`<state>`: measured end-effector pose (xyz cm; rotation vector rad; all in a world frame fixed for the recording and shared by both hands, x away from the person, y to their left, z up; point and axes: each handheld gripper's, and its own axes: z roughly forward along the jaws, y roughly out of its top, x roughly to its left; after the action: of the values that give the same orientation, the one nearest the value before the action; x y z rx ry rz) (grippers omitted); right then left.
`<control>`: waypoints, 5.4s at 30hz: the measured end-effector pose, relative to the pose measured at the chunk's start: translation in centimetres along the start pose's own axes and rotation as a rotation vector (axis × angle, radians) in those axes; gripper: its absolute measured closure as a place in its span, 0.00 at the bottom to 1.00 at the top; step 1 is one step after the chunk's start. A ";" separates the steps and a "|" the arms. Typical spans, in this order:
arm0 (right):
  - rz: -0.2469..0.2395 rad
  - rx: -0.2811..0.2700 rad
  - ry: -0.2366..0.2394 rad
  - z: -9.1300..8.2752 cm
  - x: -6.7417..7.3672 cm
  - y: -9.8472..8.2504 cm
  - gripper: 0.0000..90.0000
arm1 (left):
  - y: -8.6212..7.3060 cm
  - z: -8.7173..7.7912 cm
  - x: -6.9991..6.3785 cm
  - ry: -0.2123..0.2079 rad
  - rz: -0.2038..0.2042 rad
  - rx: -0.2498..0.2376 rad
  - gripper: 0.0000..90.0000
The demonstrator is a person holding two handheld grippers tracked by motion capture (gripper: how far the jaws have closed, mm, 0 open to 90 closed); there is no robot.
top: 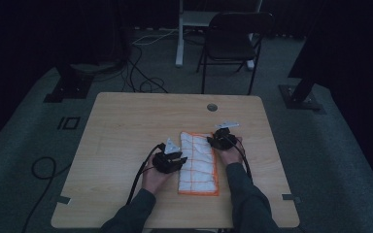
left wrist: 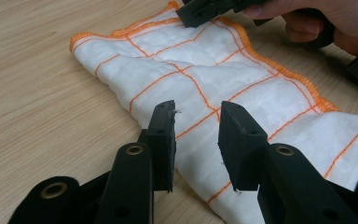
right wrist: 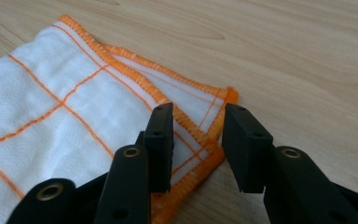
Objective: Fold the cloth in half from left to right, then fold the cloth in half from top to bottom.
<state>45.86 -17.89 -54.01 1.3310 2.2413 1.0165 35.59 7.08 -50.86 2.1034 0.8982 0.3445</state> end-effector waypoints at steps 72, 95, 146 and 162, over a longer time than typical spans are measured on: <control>-0.023 -0.049 -0.051 -1.0 -0.3 0.8 0.74 | 1.4 1.7 3.7 0.080 -0.078 -0.016 0.71; 0.056 0.001 -0.029 -1.4 0.2 -0.7 0.62 | 2.8 6.0 5.8 0.132 -0.181 0.039 0.63; -0.022 -0.089 0.042 -4.8 2.1 -0.4 0.94 | 3.7 2.6 4.6 0.037 -0.160 -0.026 0.97; -0.087 -0.076 0.091 -8.2 4.2 -2.8 0.93 | 1.3 -0.9 1.4 -0.021 -0.121 -0.045 0.96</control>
<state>37.05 -18.50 -50.16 1.1667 2.2803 1.1397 36.74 8.02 -49.41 1.9980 0.9912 0.2768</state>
